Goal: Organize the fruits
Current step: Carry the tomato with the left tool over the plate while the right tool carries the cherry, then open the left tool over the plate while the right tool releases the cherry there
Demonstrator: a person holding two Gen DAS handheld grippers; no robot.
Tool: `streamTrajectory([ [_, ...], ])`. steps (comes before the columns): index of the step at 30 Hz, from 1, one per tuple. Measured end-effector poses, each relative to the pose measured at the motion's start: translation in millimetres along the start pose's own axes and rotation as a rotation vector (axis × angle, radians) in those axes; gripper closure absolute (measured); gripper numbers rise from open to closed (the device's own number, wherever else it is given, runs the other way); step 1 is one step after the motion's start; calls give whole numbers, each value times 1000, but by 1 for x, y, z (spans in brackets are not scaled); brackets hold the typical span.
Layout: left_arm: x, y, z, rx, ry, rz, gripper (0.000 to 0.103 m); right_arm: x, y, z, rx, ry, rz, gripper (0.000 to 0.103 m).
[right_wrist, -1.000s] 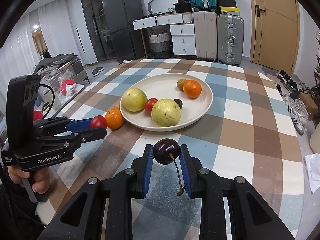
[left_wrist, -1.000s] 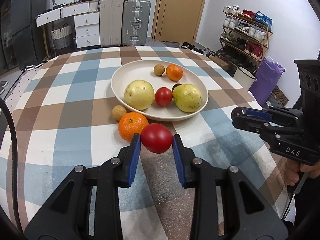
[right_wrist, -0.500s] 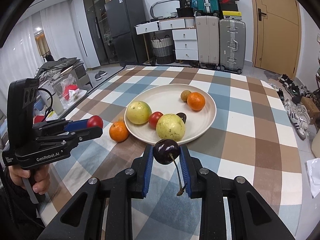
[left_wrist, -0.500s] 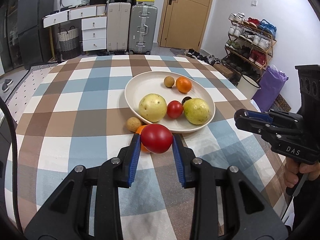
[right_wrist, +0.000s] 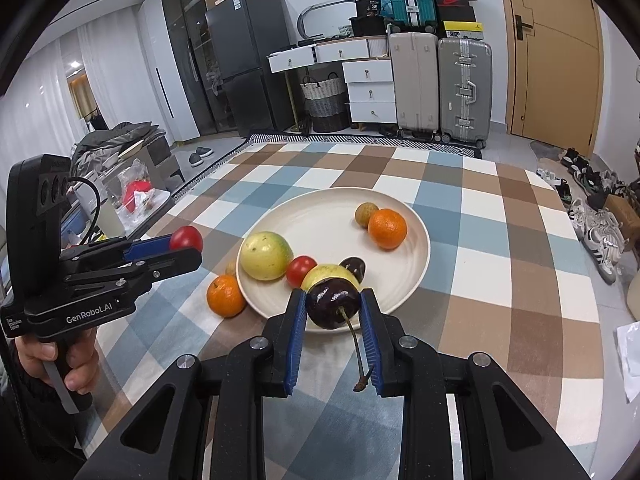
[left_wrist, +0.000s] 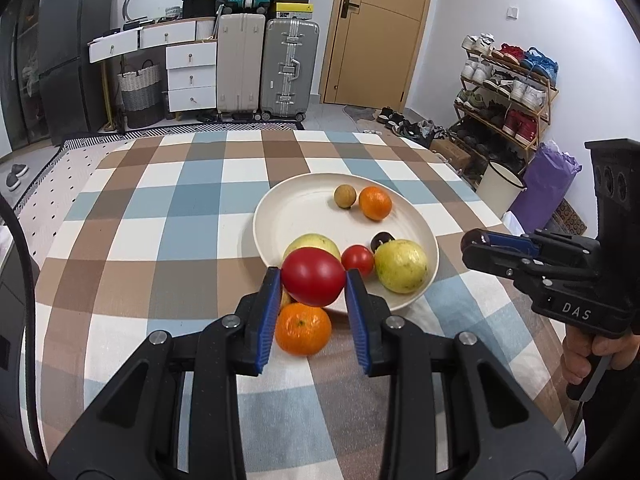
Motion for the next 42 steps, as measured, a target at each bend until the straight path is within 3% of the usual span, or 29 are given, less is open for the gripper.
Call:
streamTrajectory([
  [25, 21, -60, -53, -7, -55, -14, 74, 27, -36, -25, -19, -35, 0, 76],
  [42, 29, -100, -58, -58, -85, -7, 74, 40, -59, -25, -50, -62, -2, 76],
])
Point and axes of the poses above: each gripper's, at about its wrist camera, not at the fingertips, and y roughly against the way its jaws point, x to its right, z to its underside, the point moved 1 cm from there along -y, roughly the way its jaws point, and after that the axes turned 2 degrees about y, right-handed, at the moved point
